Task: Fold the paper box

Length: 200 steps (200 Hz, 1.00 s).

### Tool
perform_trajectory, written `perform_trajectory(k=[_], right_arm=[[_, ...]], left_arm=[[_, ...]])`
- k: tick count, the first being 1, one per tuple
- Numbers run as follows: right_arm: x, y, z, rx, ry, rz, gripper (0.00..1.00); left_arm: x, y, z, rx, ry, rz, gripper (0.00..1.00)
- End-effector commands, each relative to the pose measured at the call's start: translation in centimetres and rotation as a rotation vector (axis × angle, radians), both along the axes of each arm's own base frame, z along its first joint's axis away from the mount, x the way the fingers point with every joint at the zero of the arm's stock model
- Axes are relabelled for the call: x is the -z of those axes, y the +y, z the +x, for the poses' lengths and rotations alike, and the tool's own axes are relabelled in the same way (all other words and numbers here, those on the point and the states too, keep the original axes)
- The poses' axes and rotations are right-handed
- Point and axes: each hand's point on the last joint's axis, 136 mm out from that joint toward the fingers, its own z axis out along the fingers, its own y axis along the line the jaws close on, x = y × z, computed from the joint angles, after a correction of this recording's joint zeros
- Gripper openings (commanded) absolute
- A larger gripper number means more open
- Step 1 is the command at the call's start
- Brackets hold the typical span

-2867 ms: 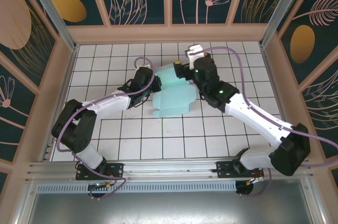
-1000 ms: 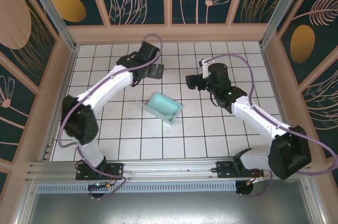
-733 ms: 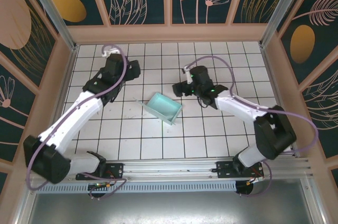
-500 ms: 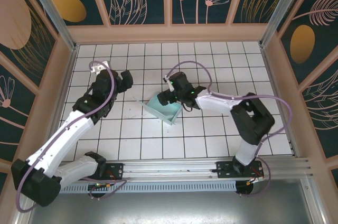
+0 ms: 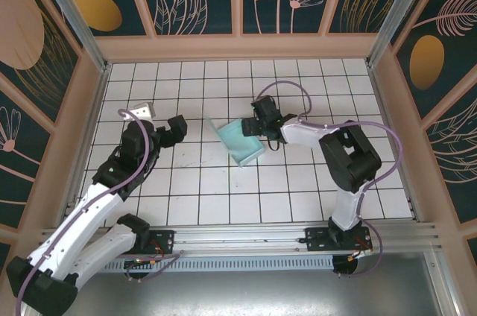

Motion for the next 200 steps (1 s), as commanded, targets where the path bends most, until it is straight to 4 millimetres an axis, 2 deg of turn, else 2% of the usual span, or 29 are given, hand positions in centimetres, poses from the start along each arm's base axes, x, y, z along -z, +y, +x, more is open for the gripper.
perform_trajectory(k=[1, 12, 15, 25, 52, 73, 86, 98, 136, 160, 179, 200], right_arm=[[-1.7, -4.1, -0.1, 0.151, -0.018, -0.002, 0.87], [-2.0, -5.1, -0.8, 0.182, -0.018, 0.003, 0.86], [-2.1, -6.5, -0.5, 0.218, -0.020, 0.005, 0.86], [-2.2, -7.8, -1.0, 0.243, -0.016, 0.016, 0.86], [-3.3, -9.0, -2.7, 0.222, -0.041, 0.050, 0.86], [-4.4, -11.0, -4.0, 0.288, -0.074, 0.123, 0.85], [-3.8, -12.1, -4.8, 0.312, -0.049, 0.171, 0.82], [-2.7, -12.1, -5.5, 0.297, -0.015, 0.179, 0.80], [-0.4, -8.5, -6.9, 0.180, 0.064, 0.193, 0.70], [0.8, -5.7, -7.5, 0.120, 0.097, 0.171, 0.65], [1.6, -1.7, -8.7, 0.038, 0.121, 0.171, 0.64], [1.5, 2.3, -9.4, -0.039, 0.125, 0.191, 0.64]], left_arm=[[-0.3, -1.8, 1.0, 0.085, -0.004, 0.009, 0.99], [0.1, -2.4, 1.3, 0.107, 0.009, 0.006, 0.99], [0.2, -2.6, 1.4, 0.114, 0.012, 0.005, 0.99], [0.6, -3.0, 1.6, 0.128, 0.019, 0.002, 0.99], [1.1, -3.6, 2.0, 0.149, 0.029, -0.003, 0.99], [1.5, -3.9, 2.2, 0.161, 0.038, -0.002, 0.99], [1.7, -4.1, 2.3, 0.168, 0.041, -0.005, 0.99], [1.9, -4.2, 2.3, 0.171, 0.042, -0.011, 0.99], [2.1, -4.0, 2.4, 0.154, 0.050, -0.012, 0.99], [2.3, -2.2, 2.3, 0.051, 0.065, 0.000, 0.99], [2.3, -0.1, 2.1, -0.071, 0.074, 0.004, 0.99], [2.3, 1.8, 1.6, -0.177, 0.086, 0.003, 0.99]])
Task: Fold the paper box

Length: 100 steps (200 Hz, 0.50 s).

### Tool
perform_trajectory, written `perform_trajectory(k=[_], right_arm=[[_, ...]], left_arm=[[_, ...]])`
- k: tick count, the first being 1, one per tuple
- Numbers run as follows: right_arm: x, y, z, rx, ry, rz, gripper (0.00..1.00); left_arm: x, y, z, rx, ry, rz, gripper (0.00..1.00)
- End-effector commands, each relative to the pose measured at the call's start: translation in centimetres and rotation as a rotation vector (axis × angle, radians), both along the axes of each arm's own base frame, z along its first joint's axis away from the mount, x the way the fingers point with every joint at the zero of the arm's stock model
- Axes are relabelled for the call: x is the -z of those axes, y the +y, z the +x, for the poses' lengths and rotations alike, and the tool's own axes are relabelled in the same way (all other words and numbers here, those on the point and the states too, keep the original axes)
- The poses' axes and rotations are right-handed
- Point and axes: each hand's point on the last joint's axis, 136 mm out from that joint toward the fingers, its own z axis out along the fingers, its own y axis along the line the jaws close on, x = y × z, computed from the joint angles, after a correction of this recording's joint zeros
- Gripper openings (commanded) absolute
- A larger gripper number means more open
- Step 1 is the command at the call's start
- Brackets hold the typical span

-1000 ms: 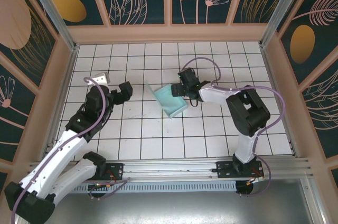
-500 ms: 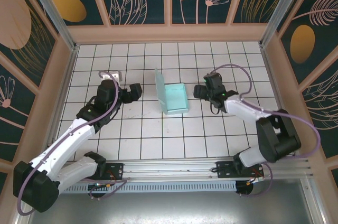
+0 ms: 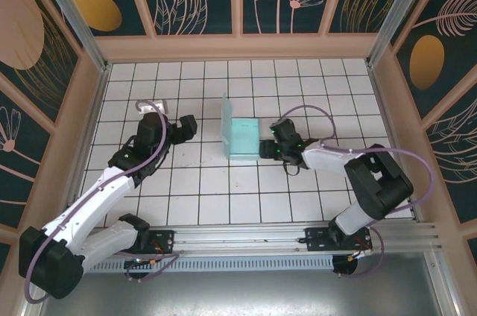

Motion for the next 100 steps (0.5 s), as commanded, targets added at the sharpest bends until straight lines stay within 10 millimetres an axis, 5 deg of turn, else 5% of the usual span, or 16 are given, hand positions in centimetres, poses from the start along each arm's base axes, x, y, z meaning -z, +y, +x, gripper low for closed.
perform_trajectory(k=[1, 34, 49, 100], right_arm=[[-0.6, 4.8, -0.2, -0.067, -0.016, 0.053, 0.64], [-1.3, 11.3, -0.8, -0.188, -0.048, 0.102, 0.68], [-2.1, 12.8, -0.9, -0.235, -0.083, 0.101, 0.74], [-6.7, 8.3, -1.1, -0.312, -0.231, 0.017, 0.78]], left_arm=[[-0.9, 3.1, -0.4, -0.177, -0.006, 0.003, 0.99], [-1.1, 4.8, -1.2, -0.263, -0.002, 0.007, 0.99], [-1.3, 5.1, -1.5, -0.275, -0.007, 0.003, 0.99], [-0.5, 3.1, -1.4, -0.144, 0.008, 0.000, 0.99]])
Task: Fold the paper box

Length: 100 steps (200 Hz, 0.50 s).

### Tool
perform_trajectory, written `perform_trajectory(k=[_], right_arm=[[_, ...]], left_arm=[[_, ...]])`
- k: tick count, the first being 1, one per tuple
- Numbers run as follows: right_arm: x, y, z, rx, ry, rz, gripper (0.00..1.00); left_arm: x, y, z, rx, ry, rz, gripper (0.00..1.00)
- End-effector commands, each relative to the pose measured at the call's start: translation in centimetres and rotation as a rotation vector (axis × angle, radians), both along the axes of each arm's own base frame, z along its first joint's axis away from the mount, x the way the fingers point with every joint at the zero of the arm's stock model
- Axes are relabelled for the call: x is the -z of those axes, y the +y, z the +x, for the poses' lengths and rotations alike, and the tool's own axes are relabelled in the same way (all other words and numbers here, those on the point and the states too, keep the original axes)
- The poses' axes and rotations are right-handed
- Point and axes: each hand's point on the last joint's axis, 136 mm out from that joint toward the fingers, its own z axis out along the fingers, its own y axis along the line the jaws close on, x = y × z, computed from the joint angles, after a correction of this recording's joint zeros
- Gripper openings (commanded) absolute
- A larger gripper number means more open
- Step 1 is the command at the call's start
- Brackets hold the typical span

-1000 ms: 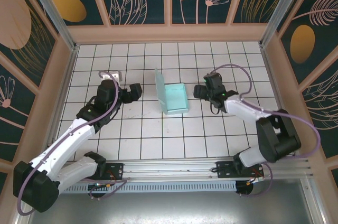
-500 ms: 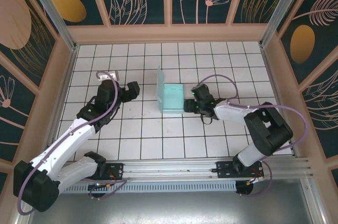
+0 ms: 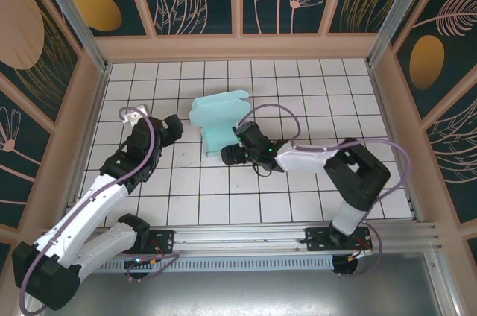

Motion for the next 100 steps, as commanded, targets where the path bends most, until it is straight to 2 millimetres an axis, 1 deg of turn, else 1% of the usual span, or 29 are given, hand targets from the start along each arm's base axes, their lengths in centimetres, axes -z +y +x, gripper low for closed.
perform_trajectory(k=[1, 13, 23, 35, 52, 68, 74, 100], right_arm=[[-3.4, -2.6, 1.0, -0.017, -0.122, -0.046, 0.78], [-4.0, -4.2, 1.8, 0.015, -0.129, -0.089, 0.78], [-4.0, -5.3, 2.9, 0.059, -0.112, -0.103, 0.77], [-3.7, -5.9, 4.1, 0.095, -0.077, -0.093, 0.72], [-2.9, -6.0, 5.6, 0.154, -0.022, -0.101, 0.65], [-1.8, -6.1, 6.9, 0.226, 0.012, -0.134, 0.56], [-1.5, -5.8, 7.2, 0.233, 0.008, -0.139, 0.54], [-0.3, -4.6, 8.1, 0.226, -0.022, -0.173, 0.52]], left_arm=[[0.2, -1.1, 0.2, 0.075, 0.008, 0.004, 0.99], [0.7, -2.0, 0.4, 0.124, 0.031, 0.010, 0.99], [1.3, -2.8, 0.6, 0.160, 0.043, 0.002, 0.99], [1.9, -3.6, 0.8, 0.197, 0.049, -0.014, 0.99], [2.7, -4.3, 1.1, 0.221, 0.062, -0.026, 0.99], [3.3, -4.2, 1.2, 0.213, 0.079, -0.015, 0.99], [3.3, -4.1, 1.3, 0.207, 0.082, -0.008, 0.99], [3.7, -3.8, 1.4, 0.206, 0.093, 0.032, 0.99]])
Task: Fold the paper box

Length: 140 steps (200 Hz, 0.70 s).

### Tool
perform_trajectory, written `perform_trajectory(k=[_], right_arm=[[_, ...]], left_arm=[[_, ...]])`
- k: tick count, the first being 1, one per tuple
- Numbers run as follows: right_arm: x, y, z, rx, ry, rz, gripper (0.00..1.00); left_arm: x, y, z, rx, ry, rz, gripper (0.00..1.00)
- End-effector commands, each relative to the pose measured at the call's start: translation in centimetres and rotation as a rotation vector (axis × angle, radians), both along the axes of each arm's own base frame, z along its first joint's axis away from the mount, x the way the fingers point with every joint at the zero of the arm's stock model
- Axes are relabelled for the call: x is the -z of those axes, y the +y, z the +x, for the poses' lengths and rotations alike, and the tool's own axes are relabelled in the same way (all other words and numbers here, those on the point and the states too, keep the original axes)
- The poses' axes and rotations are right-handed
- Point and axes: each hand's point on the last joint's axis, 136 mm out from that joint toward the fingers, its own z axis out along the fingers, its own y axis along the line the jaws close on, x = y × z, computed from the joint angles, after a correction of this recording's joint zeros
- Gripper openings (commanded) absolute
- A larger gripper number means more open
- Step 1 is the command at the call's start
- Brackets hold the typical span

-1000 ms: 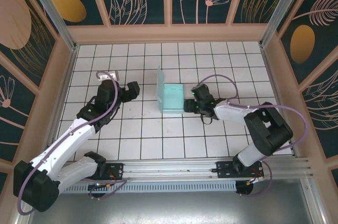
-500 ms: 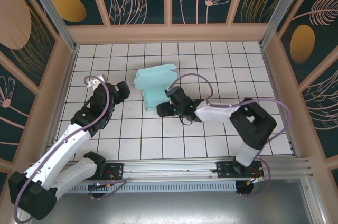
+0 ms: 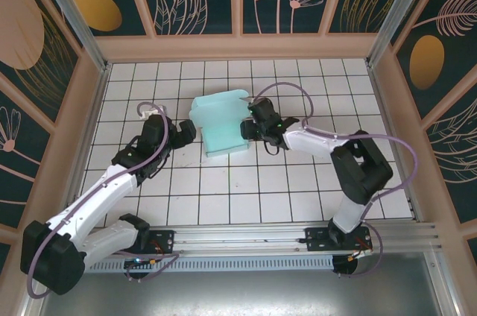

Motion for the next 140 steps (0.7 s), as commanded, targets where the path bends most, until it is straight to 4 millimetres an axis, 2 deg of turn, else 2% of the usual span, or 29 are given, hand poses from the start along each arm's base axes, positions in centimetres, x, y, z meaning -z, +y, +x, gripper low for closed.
perform_trajectory(k=[1, 40, 58, 109, 140], right_arm=[[0.9, 0.5, 0.5, 0.028, -0.002, -0.058, 0.52], [2.2, 1.5, 0.4, -0.001, 0.004, -0.090, 0.49], [3.1, 1.1, 0.3, 0.001, 0.018, -0.153, 0.41], [4.4, 0.9, 0.0, 0.001, 0.033, -0.310, 0.27], [4.7, 0.9, -0.3, -0.003, 0.082, -0.340, 0.27]], left_arm=[[-0.2, 0.0, 0.5, 0.017, -0.021, 0.030, 0.99], [0.4, 0.3, 0.6, 0.018, -0.002, 0.076, 0.99], [0.7, 0.3, 0.6, 0.020, 0.003, 0.081, 0.99], [0.9, 0.6, 0.7, 0.009, 0.002, 0.091, 0.99], [0.9, 0.7, 0.7, 0.006, 0.003, 0.097, 0.99]])
